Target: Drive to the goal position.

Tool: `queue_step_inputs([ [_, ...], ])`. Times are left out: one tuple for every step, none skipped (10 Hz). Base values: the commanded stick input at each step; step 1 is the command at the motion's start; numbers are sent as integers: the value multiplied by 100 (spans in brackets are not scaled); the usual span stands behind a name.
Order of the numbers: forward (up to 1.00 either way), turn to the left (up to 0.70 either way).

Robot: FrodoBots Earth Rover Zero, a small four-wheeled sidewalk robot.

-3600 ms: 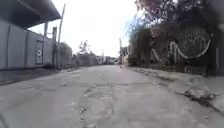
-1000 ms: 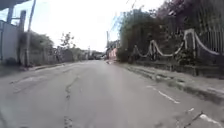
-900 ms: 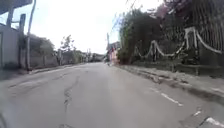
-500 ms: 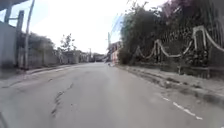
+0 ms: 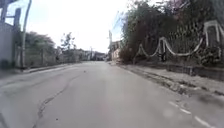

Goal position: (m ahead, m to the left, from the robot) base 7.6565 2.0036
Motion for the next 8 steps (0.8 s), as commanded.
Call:
queue_step_inputs([
  [85, 24],
  [85, 9],
  [85, 0],
  [85, 0],
  [85, 0],
  [85, 0],
  [85, 0],
  [85, 0],
])
